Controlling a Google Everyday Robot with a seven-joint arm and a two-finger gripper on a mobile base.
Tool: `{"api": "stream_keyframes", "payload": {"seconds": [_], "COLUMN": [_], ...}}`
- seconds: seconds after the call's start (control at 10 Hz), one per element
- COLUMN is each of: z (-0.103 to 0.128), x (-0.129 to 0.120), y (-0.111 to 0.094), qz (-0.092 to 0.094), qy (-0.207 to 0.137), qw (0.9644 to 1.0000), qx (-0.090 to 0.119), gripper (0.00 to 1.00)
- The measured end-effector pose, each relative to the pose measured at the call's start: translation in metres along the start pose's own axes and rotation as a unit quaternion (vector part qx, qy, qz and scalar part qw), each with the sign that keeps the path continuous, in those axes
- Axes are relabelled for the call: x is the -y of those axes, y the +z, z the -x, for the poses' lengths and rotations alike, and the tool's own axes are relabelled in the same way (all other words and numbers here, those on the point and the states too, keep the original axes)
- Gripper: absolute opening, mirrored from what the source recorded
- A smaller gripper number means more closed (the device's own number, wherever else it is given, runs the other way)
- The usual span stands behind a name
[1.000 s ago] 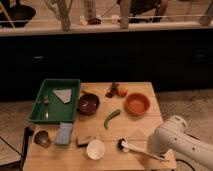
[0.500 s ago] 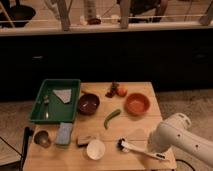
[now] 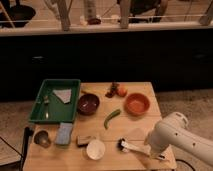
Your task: Wipe purple bowl with brush
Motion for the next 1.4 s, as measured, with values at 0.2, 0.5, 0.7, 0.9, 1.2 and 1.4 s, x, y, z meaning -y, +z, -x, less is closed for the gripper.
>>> {"api": "stream_keyframes", "payload": {"seconds": [0.2, 0.5, 0.7, 0.9, 1.2, 1.4], "z": [0.006, 0.008, 0.008, 0.004, -0.004, -0.01], "x": [0.0, 0.001, 0.004, 0.008, 0.013, 0.015], "y": [0.006, 0.017, 0.028, 0.037, 0.035, 0.032], "qz": [0.005, 0.003, 0.006, 0.007, 0.003, 0.0], "qy": [-0.006, 0.004, 0.012, 0.022, 0.029, 0.034], "qw": [1.0, 1.0, 0.9999, 0.9997, 0.9996, 0.9994], "qx": [-0.001, 0.0, 0.004, 0.005, 0.004, 0.003], "gripper": [0.8, 0.8, 0.8, 0.61, 0.28, 0.11]}}
